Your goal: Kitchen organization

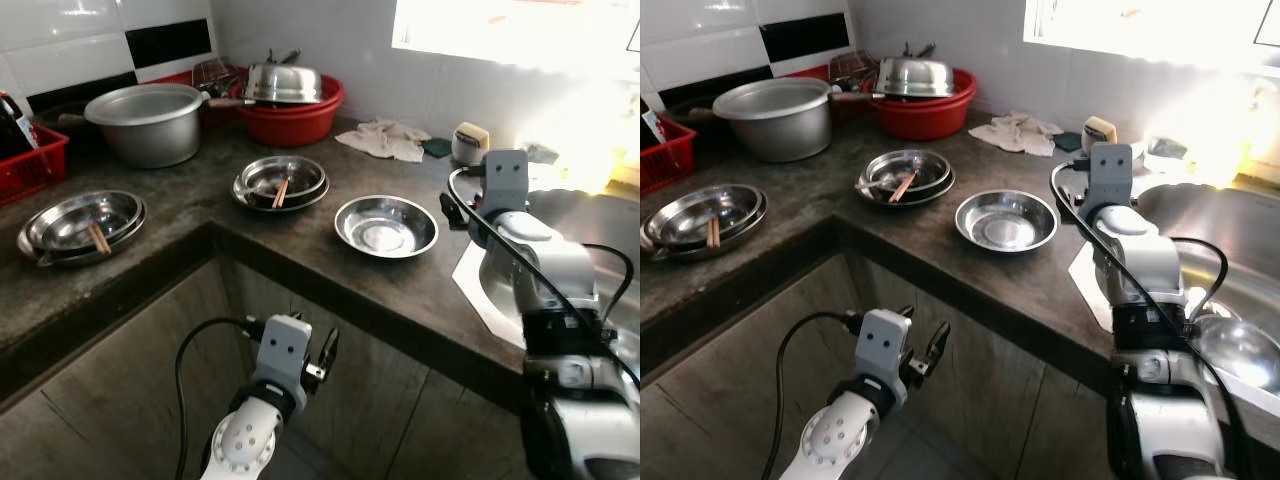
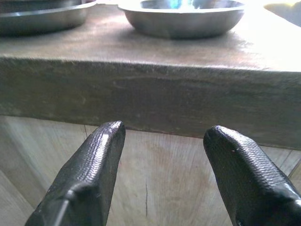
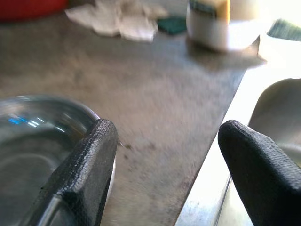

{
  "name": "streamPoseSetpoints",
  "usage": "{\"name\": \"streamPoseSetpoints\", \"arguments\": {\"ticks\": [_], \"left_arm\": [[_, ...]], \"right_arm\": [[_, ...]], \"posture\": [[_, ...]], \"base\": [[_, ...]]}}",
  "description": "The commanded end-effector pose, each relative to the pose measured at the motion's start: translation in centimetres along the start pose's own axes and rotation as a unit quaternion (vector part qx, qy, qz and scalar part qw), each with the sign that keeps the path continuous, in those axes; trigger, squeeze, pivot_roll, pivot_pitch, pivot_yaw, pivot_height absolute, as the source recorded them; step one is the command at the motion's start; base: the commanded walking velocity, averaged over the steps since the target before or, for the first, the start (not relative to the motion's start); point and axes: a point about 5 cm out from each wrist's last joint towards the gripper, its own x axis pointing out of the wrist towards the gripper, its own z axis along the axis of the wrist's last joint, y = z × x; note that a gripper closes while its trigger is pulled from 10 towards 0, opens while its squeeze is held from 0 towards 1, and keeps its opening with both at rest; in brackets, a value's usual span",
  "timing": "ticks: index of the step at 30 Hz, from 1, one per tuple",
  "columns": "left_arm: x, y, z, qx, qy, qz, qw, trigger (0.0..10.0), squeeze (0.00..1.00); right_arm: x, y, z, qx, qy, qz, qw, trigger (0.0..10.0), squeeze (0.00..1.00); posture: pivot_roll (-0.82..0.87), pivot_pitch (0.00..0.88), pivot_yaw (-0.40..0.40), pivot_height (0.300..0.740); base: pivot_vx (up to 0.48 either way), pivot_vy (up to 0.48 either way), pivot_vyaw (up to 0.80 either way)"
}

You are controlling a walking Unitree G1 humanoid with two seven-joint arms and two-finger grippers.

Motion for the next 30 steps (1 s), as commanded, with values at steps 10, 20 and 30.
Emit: {"name": "streamPoseSetpoints", "arguments": {"ticks": [10,20,30], "left_arm": [[-0.2,-0.3,0.4,-0.001,-0.001,-0.002,1.000,10.0,0.00],[-0.1,-0.3,0.4,-0.004,0.001,-0.002,1.000,10.0,0.00],[0.0,-0.3,0.3,-0.005,0.001,0.001,1.000,10.0,0.00]], "right_arm": [[1.4,1.5,0.6,0.081,0.061,0.063,0.993,10.0,0.00],[1.9,2.2,-0.9,0.104,0.136,0.086,0.981,10.0,0.00],[2.0,3.4,-1.0,0.164,0.168,0.117,0.965,0.0,0.00]], "posture": [[0.12,0.072,-0.063,0.740],[0.12,0.074,-0.069,0.740],[0.12,0.072,-0.066,0.740]], "base": [[0.000,0.000,0.00],[0.000,0.000,0.00],[0.000,0.000,0.00]]}}
